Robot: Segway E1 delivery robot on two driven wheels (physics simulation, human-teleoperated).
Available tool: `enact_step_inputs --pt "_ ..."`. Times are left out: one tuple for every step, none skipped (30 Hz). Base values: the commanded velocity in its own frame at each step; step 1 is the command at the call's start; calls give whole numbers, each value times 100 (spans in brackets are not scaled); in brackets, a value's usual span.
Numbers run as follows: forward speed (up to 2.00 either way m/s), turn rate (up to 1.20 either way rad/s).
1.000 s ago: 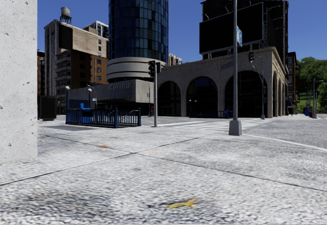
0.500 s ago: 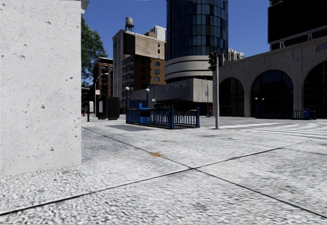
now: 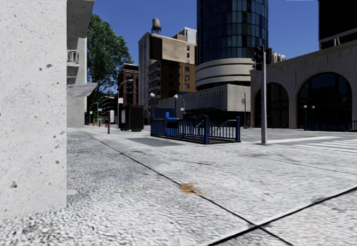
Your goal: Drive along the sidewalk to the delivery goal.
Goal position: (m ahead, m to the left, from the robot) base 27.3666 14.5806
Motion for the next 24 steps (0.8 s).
enact_step_inputs --pt "200 0" --pt "200 0" --pt "200 0" --pt "200 0" --pt "200 0" --pt "200 0" --pt "200 0" --pt "200 0" --pt "200 0" --pt "200 0" --pt "200 3" --pt "200 22" --pt "200 36" --pt "200 36" --pt "200 50" --pt "200 56" --pt "200 57" --pt "200 57" --pt "200 57" --pt "200 56" --pt "200 56" --pt "200 56" --pt "200 56" --pt "200 56"
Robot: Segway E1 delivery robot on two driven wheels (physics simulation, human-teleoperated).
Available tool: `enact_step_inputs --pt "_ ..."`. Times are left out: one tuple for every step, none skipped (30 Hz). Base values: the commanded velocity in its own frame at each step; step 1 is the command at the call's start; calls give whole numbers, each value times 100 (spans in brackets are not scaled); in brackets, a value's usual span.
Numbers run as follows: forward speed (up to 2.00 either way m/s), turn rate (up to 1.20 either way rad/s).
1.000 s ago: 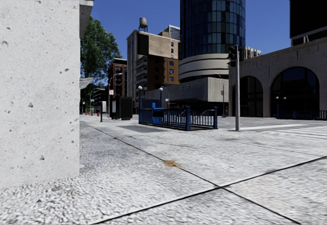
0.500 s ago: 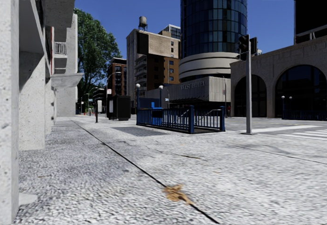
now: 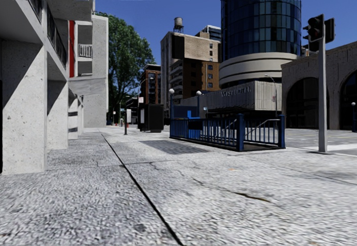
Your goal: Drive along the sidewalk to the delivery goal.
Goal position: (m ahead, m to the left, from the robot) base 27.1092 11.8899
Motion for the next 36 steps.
enact_step_inputs --pt "200 56" --pt "200 56" --pt "200 56" --pt "200 56" --pt "200 56" --pt "200 56" --pt "200 56" --pt "200 56" --pt "200 56" --pt "200 56" --pt "200 56" --pt "200 56" --pt "200 56" --pt "200 56" --pt "200 56" --pt "200 56" --pt "200 56" --pt "200 56" --pt "200 56" --pt "200 56" --pt "200 56" --pt "200 56" --pt "200 56" --pt "200 56" --pt "200 56" --pt "200 56" --pt "200 56" --pt "200 56" --pt "200 56" --pt "200 49" --pt "200 46" --pt "200 46" --pt "200 46" --pt "200 46" --pt "200 46" --pt "200 46"
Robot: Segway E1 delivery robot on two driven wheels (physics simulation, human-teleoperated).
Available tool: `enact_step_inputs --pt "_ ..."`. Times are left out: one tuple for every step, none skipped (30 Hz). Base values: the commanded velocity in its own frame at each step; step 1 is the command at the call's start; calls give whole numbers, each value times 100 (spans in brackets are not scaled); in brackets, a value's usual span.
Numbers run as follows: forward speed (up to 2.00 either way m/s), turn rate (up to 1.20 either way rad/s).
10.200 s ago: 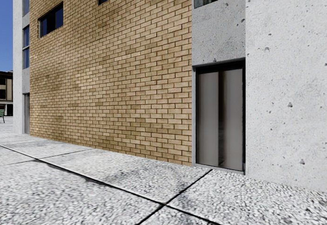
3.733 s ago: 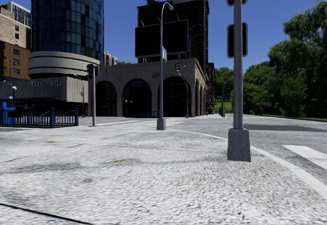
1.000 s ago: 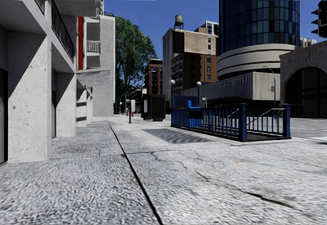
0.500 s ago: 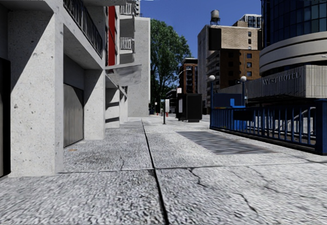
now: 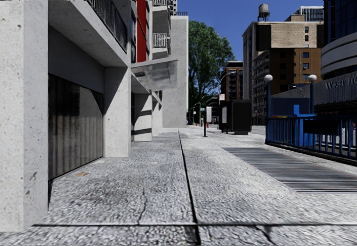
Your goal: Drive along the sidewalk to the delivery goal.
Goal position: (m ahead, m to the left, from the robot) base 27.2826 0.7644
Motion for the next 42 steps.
enact_step_inputs --pt "200 45" --pt "200 0" --pt "200 0" --pt "200 0" --pt "200 0" --pt "200 0" --pt "200 0" --pt "200 0" --pt "200 0" --pt "200 0" --pt "200 0" --pt "200 0" --pt "200 0" --pt "200 0" --pt "200 0" --pt "200 0" --pt "200 0" --pt "200 0" --pt "200 0" --pt "200 0" --pt "200 0" --pt "200 0" --pt "200 0" --pt "200 0" --pt "200 0" --pt "200 0" --pt "200 0" --pt "200 0" --pt "200 0" --pt "200 0" --pt "200 0" --pt "200 0" --pt "200 0" --pt "200 0" --pt "200 0" --pt "200 0" --pt "200 0" --pt "200 0" --pt "200 0" --pt "200 0" --pt "200 0" --pt "200 0"
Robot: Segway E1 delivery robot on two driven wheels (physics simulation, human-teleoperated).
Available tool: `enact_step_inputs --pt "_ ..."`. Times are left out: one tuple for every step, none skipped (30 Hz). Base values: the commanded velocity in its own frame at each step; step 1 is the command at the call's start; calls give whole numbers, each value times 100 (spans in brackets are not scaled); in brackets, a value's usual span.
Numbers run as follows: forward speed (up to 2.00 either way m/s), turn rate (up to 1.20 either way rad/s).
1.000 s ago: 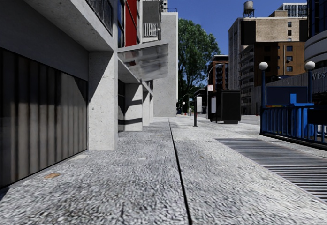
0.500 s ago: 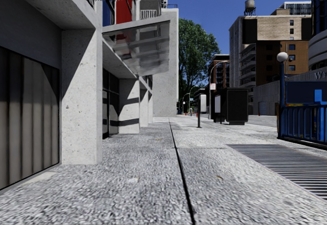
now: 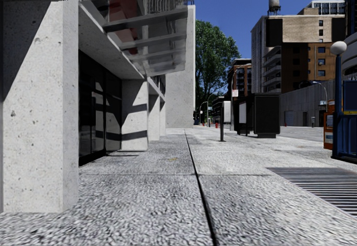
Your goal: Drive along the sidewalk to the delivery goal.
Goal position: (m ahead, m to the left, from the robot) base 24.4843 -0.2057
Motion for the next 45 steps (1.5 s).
enact_step_inputs --pt "200 0" --pt "200 0" --pt "200 0" --pt "200 0" --pt "200 0" --pt "200 0" --pt "200 0" --pt "200 0" --pt "200 0" --pt "200 0" --pt "200 0" --pt "200 0" --pt "200 0" --pt "200 0" --pt "200 0" --pt "200 0" --pt "200 0" --pt "200 0" --pt "200 -11" --pt "200 -19" --pt "200 -21" --pt "200 -21" --pt "200 -22" --pt "200 -22" --pt "200 -22" --pt "200 -22" --pt "200 -22" --pt "200 -22" --pt "200 -22" --pt "200 -22" --pt "200 -19" --pt "200 -7" --pt "200 -7" --pt "200 -4" --pt "200 0" --pt "200 0" --pt "200 0" --pt "200 0" --pt "200 0" --pt "200 0" --pt "200 0" --pt "200 0" --pt "200 0" --pt "200 0" --pt "200 0"
